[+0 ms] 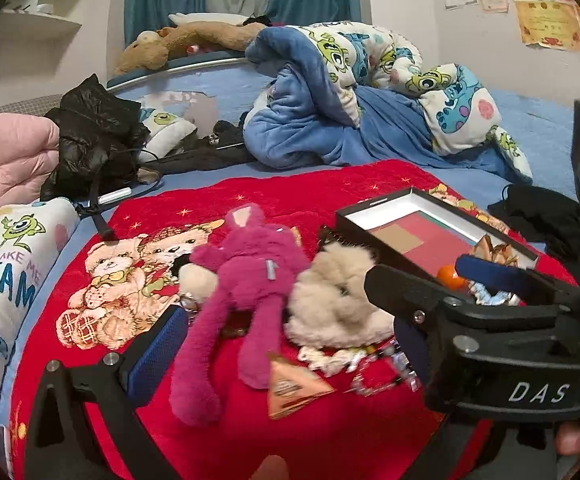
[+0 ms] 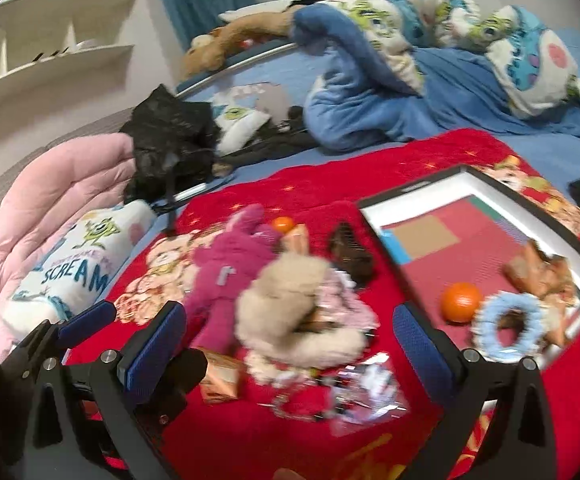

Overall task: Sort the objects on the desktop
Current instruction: 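Move both grippers away from the box back toward the pile, then grasp the orange triangular snack packet with the left gripper while the right grasps the beaded bracelet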

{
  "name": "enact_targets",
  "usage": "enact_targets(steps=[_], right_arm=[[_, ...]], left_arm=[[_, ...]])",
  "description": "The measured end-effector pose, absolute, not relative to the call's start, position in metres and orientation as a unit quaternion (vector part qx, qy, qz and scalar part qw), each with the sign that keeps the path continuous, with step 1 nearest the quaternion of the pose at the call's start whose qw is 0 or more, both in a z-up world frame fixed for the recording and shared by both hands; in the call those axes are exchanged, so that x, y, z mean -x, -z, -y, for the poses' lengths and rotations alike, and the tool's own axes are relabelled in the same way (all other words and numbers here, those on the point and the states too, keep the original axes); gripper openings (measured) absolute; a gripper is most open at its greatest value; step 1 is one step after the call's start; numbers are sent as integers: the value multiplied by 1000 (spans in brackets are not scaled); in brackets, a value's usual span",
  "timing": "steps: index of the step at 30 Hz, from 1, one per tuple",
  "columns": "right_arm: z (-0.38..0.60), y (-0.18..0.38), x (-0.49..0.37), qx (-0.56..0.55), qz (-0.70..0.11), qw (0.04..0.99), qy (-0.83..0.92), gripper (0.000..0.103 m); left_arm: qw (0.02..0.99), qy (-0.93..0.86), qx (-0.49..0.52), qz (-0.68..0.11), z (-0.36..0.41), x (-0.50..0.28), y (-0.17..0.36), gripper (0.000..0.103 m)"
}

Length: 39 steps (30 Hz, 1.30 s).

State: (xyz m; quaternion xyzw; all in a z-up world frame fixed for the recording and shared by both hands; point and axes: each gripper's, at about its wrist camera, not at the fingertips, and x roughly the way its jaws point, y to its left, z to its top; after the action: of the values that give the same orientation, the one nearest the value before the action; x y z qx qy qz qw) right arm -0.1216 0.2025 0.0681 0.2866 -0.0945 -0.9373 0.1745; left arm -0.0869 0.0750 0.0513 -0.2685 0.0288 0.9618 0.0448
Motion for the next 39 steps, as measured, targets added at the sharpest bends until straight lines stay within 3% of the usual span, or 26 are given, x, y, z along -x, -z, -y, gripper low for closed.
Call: enact_targets(steps=[15,31,39], right_arm=[[-213,-48,134,-317,71,142,935,103],[-229,-22,144,-374,107,158,908,103],[-225,-7,152,-399,104,155,898,103]], left_arm=[[63,-947,314,-26,-74,108,-17,103],[74,-919,384,-42,-102,127,32,103],[64,-900,431,18,-79,145,49,103]])
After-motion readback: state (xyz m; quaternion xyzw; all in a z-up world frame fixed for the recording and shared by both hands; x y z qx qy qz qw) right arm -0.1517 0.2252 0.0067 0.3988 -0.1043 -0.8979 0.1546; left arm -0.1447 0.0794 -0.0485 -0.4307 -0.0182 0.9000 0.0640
